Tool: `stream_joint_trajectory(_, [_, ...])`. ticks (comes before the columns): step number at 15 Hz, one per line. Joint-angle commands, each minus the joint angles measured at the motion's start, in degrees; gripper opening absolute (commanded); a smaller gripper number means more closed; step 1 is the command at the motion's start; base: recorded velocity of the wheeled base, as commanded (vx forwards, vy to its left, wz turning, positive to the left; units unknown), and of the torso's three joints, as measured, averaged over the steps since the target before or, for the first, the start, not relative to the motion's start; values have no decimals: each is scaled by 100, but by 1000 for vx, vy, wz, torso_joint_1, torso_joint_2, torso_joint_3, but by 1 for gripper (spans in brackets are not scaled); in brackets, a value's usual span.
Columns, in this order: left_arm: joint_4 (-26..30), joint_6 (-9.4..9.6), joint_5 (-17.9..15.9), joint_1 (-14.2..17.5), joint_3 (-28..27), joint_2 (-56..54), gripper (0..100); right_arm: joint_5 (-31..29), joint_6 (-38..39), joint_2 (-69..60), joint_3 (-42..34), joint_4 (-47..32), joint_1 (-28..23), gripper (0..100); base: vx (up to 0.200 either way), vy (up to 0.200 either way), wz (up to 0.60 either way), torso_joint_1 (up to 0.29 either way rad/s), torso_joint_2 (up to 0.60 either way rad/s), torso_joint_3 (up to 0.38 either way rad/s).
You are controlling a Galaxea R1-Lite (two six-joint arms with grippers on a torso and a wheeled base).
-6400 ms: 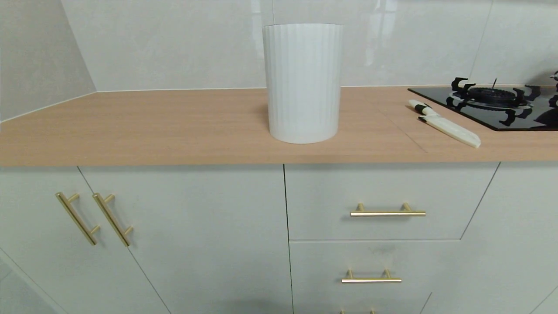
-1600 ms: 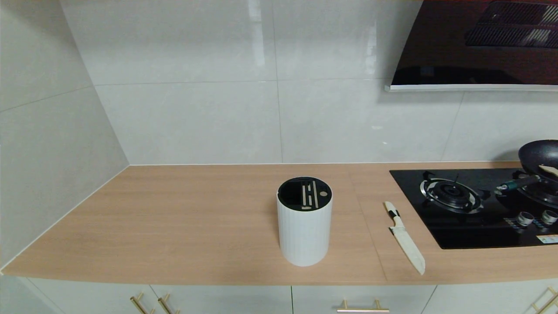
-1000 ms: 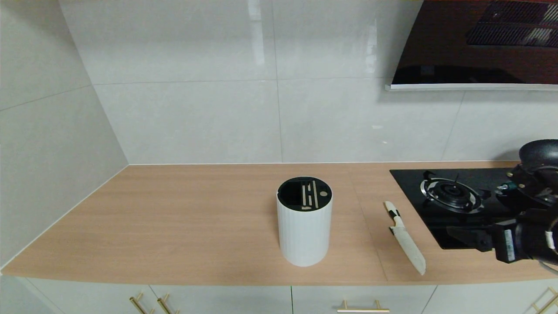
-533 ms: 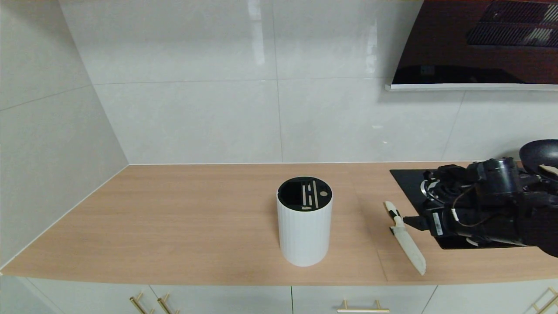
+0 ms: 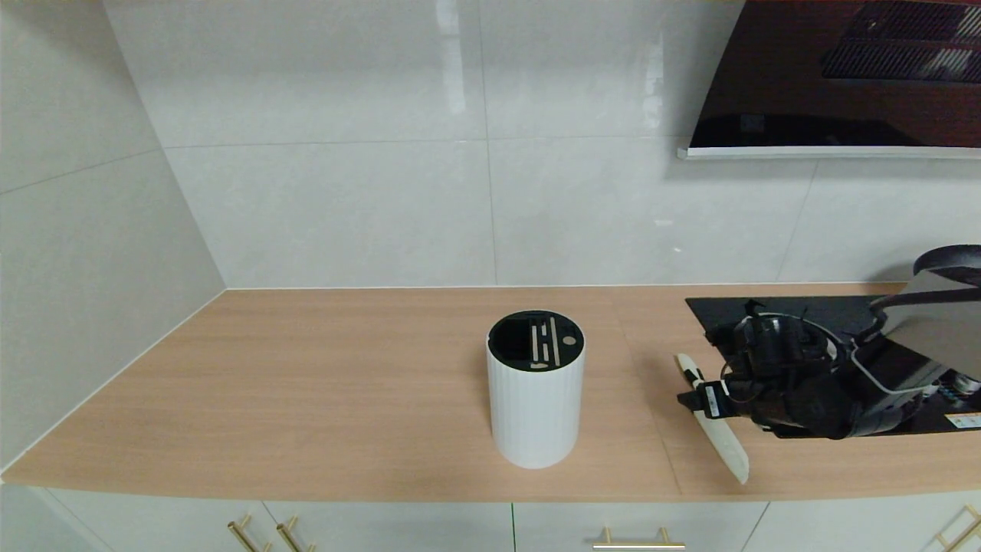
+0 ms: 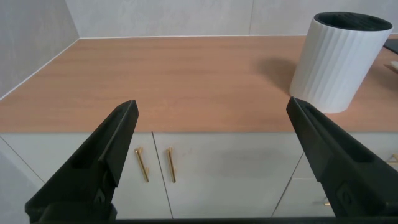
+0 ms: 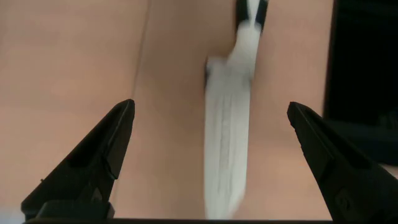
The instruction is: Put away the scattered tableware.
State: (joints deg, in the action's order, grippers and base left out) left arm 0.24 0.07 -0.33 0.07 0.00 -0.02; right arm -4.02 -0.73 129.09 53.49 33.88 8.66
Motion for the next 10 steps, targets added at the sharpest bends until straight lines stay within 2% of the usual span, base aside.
stream_joint_trajectory(1, [2,1,-2,1,0,2,100,7,-6,477,109,58,-101,100,0,0,0,0,0,0])
stream_joint_trajectory(10, [2,1,-2,1,0,2,100,86,-59,934,258,444,-233,100,0,0,0,0,0,0])
